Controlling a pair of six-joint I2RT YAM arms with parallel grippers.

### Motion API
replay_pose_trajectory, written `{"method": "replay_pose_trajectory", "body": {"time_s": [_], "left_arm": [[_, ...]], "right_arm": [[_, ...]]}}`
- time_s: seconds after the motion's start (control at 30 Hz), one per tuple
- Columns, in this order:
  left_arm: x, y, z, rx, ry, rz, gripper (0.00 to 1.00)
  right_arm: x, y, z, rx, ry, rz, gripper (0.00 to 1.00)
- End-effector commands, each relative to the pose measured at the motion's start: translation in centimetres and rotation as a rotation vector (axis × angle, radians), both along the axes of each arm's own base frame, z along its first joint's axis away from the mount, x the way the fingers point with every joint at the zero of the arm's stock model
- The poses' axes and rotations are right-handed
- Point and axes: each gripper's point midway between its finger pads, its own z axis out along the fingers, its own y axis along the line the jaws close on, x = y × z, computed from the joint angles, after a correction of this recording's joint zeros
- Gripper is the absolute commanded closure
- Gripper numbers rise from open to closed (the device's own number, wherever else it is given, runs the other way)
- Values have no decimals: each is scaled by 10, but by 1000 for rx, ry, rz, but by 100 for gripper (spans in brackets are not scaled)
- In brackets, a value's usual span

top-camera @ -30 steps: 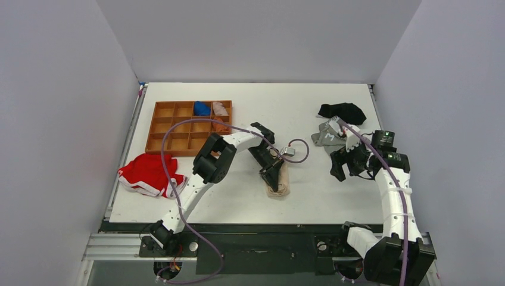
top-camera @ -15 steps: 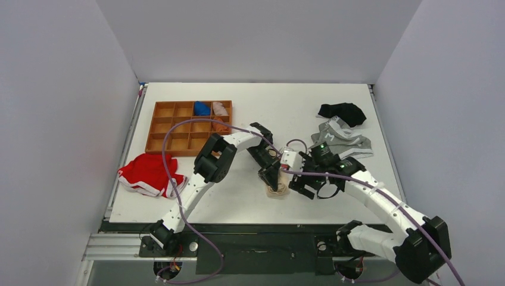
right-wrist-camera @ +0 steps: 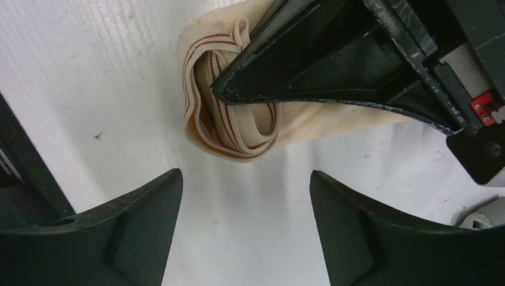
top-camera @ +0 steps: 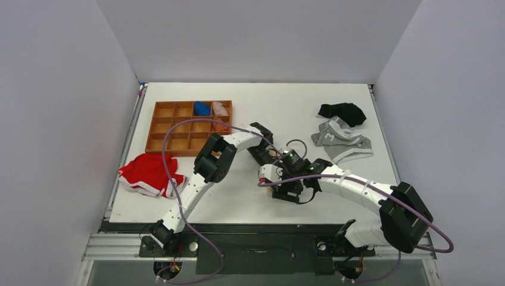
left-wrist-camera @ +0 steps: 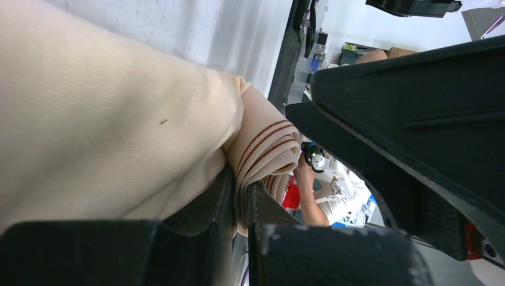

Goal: Roll the underwear
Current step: Roll the underwear to the center of the board.

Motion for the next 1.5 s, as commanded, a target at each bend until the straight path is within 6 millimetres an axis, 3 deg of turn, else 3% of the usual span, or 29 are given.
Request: {"method": "replay_pose_trajectory", "body": {"time_s": [0.0,0.33,0.83,1.13,1.47], "left_arm": [[13,3,-23,11,-101,-25,100],[13,4,-26,19,-101,-27,100],[10,4,-30,21,-89,-34,100],[12,6,-27,17,-99,-39,100],[28,9,-6,7,-240,-46,66]], "right_arm": [[13,11,1,2,-46,13,27],[15,24,-10,-18,-17,45,32],[16,35,-23,-32,37,69,57],[5,31,-30,-54,154,84,97],[-9,17,-37,-42,320,76,100]]}}
